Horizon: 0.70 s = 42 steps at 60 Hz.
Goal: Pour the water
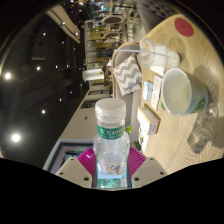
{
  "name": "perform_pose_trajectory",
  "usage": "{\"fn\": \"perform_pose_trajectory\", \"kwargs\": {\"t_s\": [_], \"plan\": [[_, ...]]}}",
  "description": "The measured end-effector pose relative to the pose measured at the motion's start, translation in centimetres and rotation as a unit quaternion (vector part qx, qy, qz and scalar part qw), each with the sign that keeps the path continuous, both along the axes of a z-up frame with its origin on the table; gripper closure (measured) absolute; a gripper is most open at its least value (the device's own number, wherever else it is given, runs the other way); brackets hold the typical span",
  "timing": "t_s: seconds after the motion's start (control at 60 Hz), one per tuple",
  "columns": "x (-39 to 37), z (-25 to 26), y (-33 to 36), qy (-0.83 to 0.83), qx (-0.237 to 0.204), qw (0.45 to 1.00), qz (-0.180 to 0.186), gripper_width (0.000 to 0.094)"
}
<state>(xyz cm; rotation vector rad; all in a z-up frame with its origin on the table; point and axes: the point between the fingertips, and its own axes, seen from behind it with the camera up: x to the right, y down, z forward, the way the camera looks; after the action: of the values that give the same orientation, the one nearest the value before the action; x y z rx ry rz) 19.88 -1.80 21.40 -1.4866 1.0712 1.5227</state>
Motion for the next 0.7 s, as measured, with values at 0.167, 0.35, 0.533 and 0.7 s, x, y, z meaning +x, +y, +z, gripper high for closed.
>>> {"fn": "perform_pose_trajectory", "kwargs": {"t_s": [0.167, 0.35, 0.533, 0.7], "plan": [[2.2, -2.5, 2.1, 0.173, -0.028, 0.984, -0.018, 0.0552], [3.3, -4.4, 1.3, 0.238, -0.06, 0.969, -0.01, 0.0551], [2.2, -2.8, -0.3, 0.129, -0.063, 0.989, 0.046, 0.0548], [4.4, -0.1, -1.9, -0.124, -0.015, 0.988, 0.093, 0.0548]]}}
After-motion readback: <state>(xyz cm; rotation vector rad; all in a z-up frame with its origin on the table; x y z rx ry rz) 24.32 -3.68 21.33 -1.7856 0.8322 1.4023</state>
